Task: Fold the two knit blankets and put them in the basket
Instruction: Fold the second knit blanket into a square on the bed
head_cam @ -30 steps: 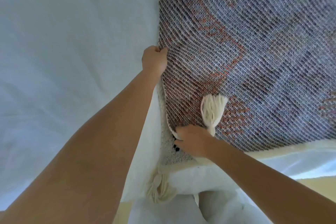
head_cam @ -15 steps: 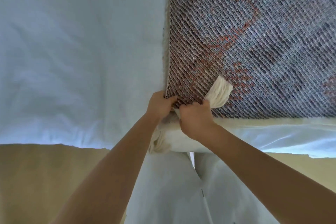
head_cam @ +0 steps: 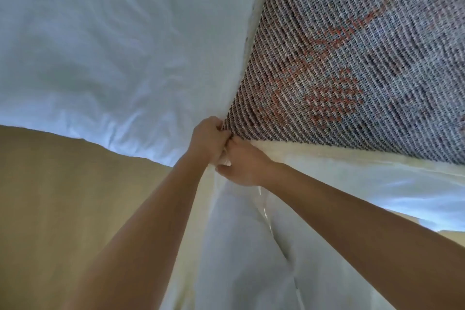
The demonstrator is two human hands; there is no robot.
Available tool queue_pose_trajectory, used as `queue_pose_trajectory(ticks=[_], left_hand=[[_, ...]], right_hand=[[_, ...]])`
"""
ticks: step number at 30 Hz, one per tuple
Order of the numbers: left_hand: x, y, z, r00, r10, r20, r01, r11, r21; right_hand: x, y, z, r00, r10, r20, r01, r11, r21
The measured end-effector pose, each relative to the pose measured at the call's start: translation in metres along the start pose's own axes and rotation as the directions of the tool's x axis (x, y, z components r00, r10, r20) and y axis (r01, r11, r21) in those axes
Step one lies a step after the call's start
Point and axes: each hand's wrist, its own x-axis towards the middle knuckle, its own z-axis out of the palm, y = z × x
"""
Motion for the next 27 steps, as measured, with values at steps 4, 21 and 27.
queue_pose_trajectory(ticks=[4, 21, 27], left_hand=[[-0.005, -0.008, 0.007, 0.997, -0.019, -0.077, 0.031, 0.987, 0.158], [-0.040, -0.030, -0.037, 0.992, 0.007, 0.128, -0.089, 0.757, 0.647], [-0.032, -0.033, -0.019, 1.000, 0.001, -0.012, 0.009, 0.638, 0.770]], right_hand=[[-0.013, 0.002, 0.005, 0.997, -0.054, 0.055, 0.051, 0.998, 0.049], [-0.030, 0.035, -0.006, 0.874, 0.076, -0.479, -0.238, 0.928, -0.287], [-0.034, 0.044, 0.002, 0.894, 0.075, -0.443, -0.218, 0.935, -0.281]])
